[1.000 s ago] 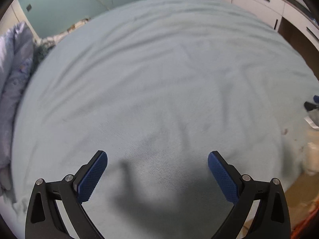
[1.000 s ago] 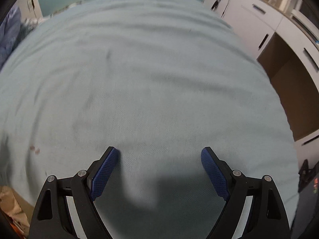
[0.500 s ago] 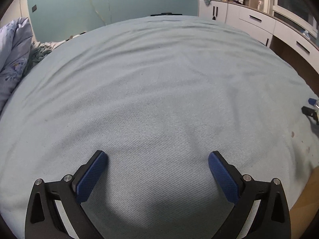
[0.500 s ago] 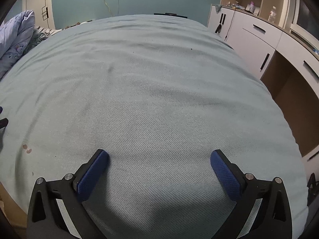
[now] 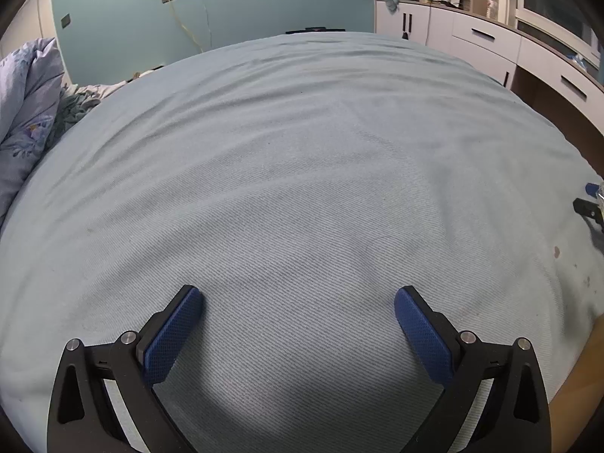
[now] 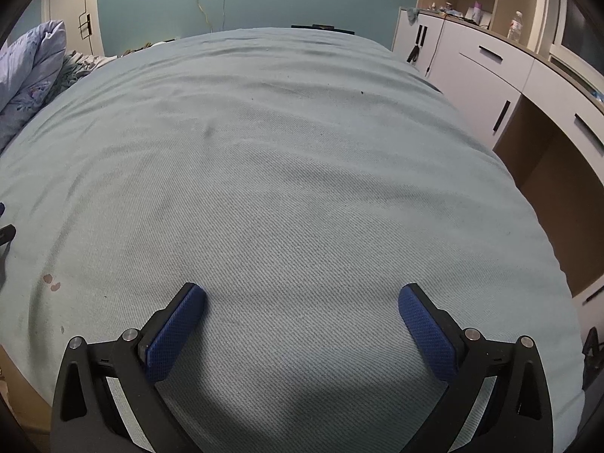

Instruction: Organize snacks

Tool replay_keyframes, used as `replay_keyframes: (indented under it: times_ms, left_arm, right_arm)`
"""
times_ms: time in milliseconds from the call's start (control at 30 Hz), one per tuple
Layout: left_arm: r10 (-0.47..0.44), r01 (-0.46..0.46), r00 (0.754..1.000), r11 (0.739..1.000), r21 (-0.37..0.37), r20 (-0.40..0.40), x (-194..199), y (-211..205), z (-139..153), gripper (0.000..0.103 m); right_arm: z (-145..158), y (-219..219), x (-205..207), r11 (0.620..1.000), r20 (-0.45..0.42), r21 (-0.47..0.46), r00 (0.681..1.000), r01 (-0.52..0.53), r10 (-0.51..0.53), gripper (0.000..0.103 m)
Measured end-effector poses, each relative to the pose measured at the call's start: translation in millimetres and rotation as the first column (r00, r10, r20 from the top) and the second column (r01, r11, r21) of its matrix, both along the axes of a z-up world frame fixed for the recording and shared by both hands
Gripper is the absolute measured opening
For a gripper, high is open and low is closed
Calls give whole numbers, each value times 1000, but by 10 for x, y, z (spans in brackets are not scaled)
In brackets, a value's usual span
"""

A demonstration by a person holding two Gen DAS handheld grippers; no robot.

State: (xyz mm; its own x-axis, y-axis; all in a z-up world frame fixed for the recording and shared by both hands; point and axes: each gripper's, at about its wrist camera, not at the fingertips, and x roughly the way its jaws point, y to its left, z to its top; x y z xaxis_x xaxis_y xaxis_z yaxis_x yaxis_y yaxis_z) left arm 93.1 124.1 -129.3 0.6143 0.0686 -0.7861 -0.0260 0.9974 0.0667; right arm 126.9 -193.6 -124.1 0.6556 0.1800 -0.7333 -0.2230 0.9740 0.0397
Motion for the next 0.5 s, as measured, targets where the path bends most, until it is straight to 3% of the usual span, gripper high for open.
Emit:
replay_keyframes:
  times_ms: [500]
  left_arm:
    - [0, 0, 1000, 1000, -3, 0, 2, -8, 5, 103]
  right_arm:
    - [9, -13, -3, 1000, 2, -3, 1000, -1, 1, 103]
